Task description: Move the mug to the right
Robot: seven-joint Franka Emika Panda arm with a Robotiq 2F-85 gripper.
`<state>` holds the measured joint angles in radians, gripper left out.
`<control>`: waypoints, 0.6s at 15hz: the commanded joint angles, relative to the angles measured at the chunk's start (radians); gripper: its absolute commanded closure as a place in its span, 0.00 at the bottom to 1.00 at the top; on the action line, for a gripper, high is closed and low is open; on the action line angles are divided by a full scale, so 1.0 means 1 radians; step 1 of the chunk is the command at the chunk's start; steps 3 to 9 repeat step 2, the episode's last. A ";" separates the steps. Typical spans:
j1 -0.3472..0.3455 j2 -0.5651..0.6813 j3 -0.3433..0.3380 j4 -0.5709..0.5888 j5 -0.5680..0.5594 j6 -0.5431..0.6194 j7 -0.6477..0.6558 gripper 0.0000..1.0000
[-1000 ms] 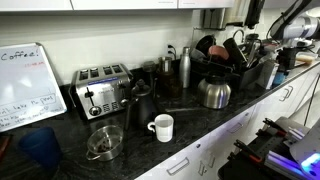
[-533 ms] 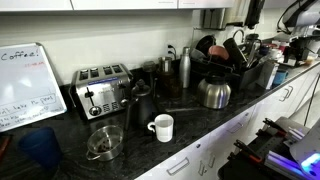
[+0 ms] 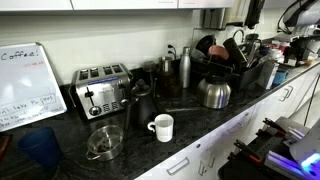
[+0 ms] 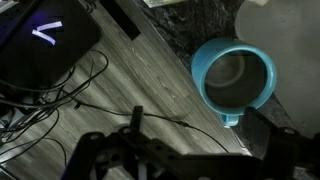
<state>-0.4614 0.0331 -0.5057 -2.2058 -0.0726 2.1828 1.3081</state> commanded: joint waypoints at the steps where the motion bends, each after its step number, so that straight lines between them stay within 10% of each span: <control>1: -0.005 0.001 0.005 0.002 0.001 -0.001 0.000 0.00; 9: -0.005 0.001 0.005 0.002 0.001 -0.001 0.000 0.00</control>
